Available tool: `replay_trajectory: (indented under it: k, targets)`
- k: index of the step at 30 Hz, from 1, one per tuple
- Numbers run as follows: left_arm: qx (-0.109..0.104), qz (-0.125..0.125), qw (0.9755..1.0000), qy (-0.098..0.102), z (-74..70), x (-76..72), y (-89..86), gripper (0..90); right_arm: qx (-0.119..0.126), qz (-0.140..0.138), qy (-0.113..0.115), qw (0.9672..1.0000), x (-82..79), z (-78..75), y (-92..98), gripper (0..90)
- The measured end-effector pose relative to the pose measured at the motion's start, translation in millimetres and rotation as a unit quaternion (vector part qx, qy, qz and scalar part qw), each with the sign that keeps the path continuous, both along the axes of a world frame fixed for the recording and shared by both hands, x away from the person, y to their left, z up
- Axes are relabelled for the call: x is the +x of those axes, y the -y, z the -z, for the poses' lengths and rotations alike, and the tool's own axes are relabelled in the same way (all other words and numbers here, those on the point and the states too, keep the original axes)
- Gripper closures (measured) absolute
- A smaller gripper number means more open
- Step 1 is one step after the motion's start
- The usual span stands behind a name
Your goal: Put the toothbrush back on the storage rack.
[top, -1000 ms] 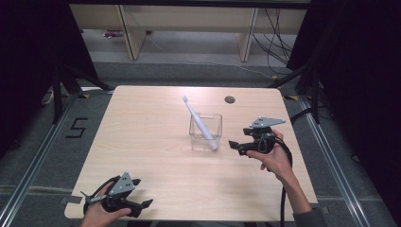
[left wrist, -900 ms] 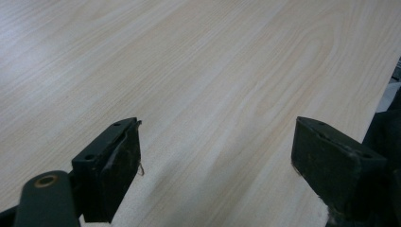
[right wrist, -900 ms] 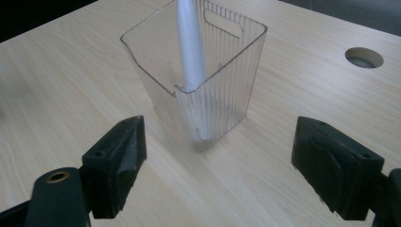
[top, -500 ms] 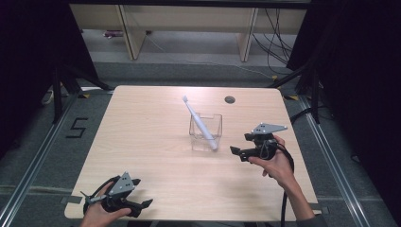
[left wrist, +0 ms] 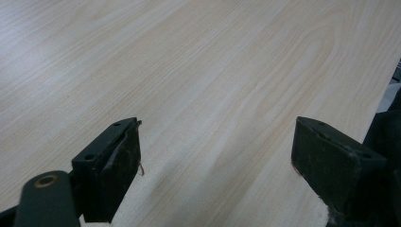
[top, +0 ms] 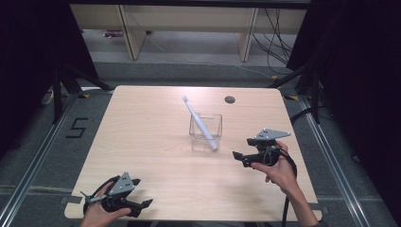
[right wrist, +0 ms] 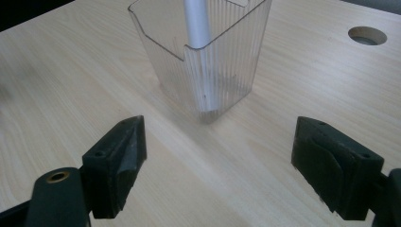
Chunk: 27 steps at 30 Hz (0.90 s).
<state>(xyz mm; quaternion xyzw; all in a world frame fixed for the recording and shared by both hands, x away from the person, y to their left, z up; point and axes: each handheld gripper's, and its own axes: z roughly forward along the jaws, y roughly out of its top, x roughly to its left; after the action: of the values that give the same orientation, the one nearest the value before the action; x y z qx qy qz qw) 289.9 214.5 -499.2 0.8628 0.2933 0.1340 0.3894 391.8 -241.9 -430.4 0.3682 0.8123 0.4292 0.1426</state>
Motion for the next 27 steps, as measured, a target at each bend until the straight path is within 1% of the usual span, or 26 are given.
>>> replay_trajectory:
  k: [1, 2, 3, 4, 5, 6, 7, 8, 9, 10, 11, 12, 13, 14, 15, 16, 18, 19, 20, 21, 22, 23, 24, 25, 26, 27]
  targets:
    - [0.0, 0.0, 1.0, 0.0, 0.0, 0.0, 0.0, 16.0, 0.008, 0.002, -0.011, 0.9999, -2.0, 1.0, -0.8, 19.7]
    - [0.0, 0.0, 1.0, -0.001, -0.1, 0.1, -0.1, 16.0, 0.001, -0.002, 0.004, 1.0, -0.9, 1.8, 0.6, 19.7]
    - [0.001, 0.0, 1.0, 0.0, -0.1, 0.1, -0.1, 16.0, 0.012, 0.0, -0.008, 0.9999, -3.0, 2.6, -0.5, 19.8]
    - [0.0, 0.0, 1.0, 0.0, -0.2, 0.1, -0.1, 16.0, 0.002, -0.001, 0.003, 1.0, -2.7, 3.3, 0.9, 19.7]
    - [0.001, 0.0, 1.0, 0.0, -0.1, 0.1, -0.1, 16.0, 0.007, 0.004, -0.007, 0.9999, -5.0, 3.8, 0.0, 19.8]
    - [0.001, 0.0, 1.0, 0.0, -0.1, 0.1, -0.1, 16.0, 0.0, -0.001, -0.001, 1.0, -4.6, 4.7, 1.1, 19.8]
    - [0.001, 0.0, 1.0, 0.0, -0.1, 0.1, -0.1, 16.0, 0.005, 0.003, -0.009, 0.9999, -6.7, 5.5, 0.2, 19.7]
    - [0.001, 0.001, 1.0, 0.0, -0.1, 0.3, -0.1, 16.0, -0.002, -0.003, 0.002, 1.0, -6.0, 6.6, 1.3, 19.8]
    - [0.001, 0.001, 1.0, 0.0, 0.0, 0.3, -0.1, 16.0, 0.0, -0.006, 0.002, 1.0, -6.5, 7.6, 0.9, 19.8]
    - [0.001, 0.001, 1.0, 0.0, 0.0, 0.3, -0.1, 16.0, 0.005, 0.007, -0.016, 0.9998, -10.3, 6.8, -0.4, 19.8]
    - [0.001, 0.001, 1.0, 0.0, 0.0, 0.3, -0.1, 16.0, -0.005, -0.004, 0.001, 1.0, -8.1, 7.6, 1.1, 19.8]
    - [0.001, 0.001, 1.0, 0.001, -0.1, 0.3, -0.1, 16.1, -0.006, -0.002, 0.002, 1.0, -9.7, 7.1, 1.3, 19.8]
    - [0.0, -0.001, 1.0, 0.0, -0.1, 0.1, -0.1, 16.0, 0.003, 0.002, -0.003, 1.0, -11.3, 7.8, 0.0, 19.9]
    - [0.0, -0.001, 1.0, 0.0, -0.2, 0.1, -0.2, 16.0, 0.0, -0.001, 0.003, 1.0, -11.5, 8.0, 0.4, 19.9]
    - [0.0, -0.001, 1.0, 0.0, -0.3, 0.0, -0.2, 16.0, -0.001, -0.004, 0.0, 1.0, -12.1, 8.4, 0.3, 19.9]
    - [0.0, -0.001, 1.0, 0.0, -0.2, -0.1, -0.1, 16.0, 0.007, 0.002, -0.011, 0.9999, -14.3, 9.2, -1.6, 19.9]
    - [0.0, -0.001, 1.0, 0.0, -0.2, 0.0, -0.1, 16.0, -0.004, -0.007, 0.006, 1.0, -14.0, 11.4, -0.6, 19.9]
    - [0.0, -0.001, 1.0, 0.0, -0.2, 0.0, -0.1, 16.0, 0.004, -0.001, -0.008, 1.0, -16.4, 12.7, -2.8, 19.9]
    - [-0.001, -0.001, 1.0, 0.0, -0.3, -0.1, 0.0, 16.0, -0.002, -0.01, 0.002, 1.0, -15.5, 13.3, -1.8, 19.9]
    - [-0.001, -0.001, 1.0, 0.0, -0.3, -0.1, 0.0, 16.0, 0.005, -0.004, -0.018, 0.9998, -18.5, 13.4, -3.4, 19.9]
    - [-0.001, -0.001, 1.0, 0.0, -0.2, -0.2, 0.0, 16.0, 0.001, -0.007, -0.007, 0.9999, -18.0, 14.6, -2.9, 19.9]
    - [0.0, -0.001, 1.0, 0.0, -0.3, 0.0, -0.1, 16.0, -0.003, -0.01, -0.004, 0.9999, -18.1, 15.0, -2.1, 19.9]
    - [0.0, -0.001, 1.0, 0.0, -0.3, 0.0, -0.1, 16.0, 0.002, -0.008, -0.015, 0.9999, -19.5, 15.6, -3.2, 19.9]
    - [0.0, -0.001, 1.0, 0.0, -0.3, -0.1, 0.0, 16.0, -0.001, -0.01, -0.009, 0.9999, -19.6, 16.9, -3.2, 19.9]
    - [0.001, 0.001, 1.0, 0.0, -0.3, 0.0, -0.1, 16.0, 0.002, -0.01, -0.017, 0.9998, -20.7, 17.0, -3.5, 20.0]
    - [0.0, 0.0, 1.0, 0.0, -0.2, -0.1, 0.1, 16.0, 0.002, -0.006, -0.018, 0.9998, -21.8, 17.7, -3.9, 19.9]
